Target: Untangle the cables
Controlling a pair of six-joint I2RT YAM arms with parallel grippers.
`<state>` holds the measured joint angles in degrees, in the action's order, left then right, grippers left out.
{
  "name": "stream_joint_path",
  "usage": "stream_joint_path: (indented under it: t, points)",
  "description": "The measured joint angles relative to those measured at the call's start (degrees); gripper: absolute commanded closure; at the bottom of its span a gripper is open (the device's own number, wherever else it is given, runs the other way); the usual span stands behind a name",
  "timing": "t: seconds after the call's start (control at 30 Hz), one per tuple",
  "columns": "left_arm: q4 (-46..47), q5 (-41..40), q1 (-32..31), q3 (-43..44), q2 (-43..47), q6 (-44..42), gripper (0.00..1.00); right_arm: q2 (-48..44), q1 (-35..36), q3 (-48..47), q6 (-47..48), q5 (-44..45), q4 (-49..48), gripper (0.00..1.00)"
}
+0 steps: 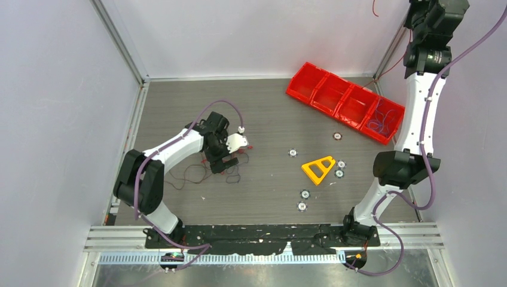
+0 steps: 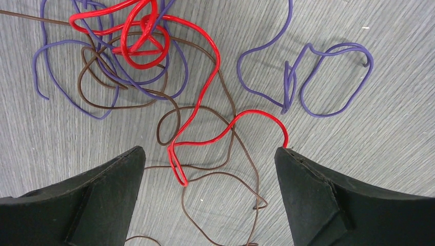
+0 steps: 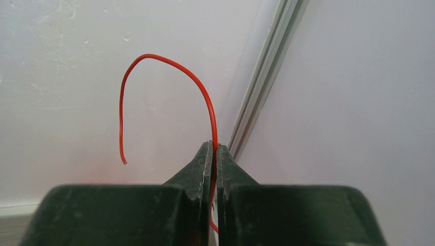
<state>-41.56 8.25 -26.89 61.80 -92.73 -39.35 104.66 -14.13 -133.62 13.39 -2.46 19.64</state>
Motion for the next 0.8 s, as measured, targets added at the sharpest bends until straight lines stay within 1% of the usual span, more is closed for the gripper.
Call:
stream_joint_path:
  t: [0.2, 0.43, 0.57, 0.7, 0.8]
  points:
    - [0.0, -0.3, 0.1, 0.0, 0.0, 0.3, 0.0, 1.9, 0.0, 2.1, 1.7, -0.2, -3.5, 0.95]
    - [-0.1, -1.0, 0.2, -0.4, 0.0, 0.4, 0.0, 3.6, 0.0, 7.7, 6.6, -0.3, -6.8, 0.95]
    - [-0.2, -1.7, 0.2, -0.5, 0.0, 0.4, 0.01, 7.0, 0.1, 7.1, 9.3, 4.6, -9.9, 0.95]
    - [-0.4, -2.3, 0.3, -0.5, 0.0, 0.4, 0.0, 11.5, 0.1, 3.0, 11.3, 10.2, -12.3, 0.95]
    - [-0.4, -2.5, 0.4, -0.5, 0.0, 0.4, 0.01, 12.0, 0.1, 2.8, 12.0, 11.9, -13.2, 0.95]
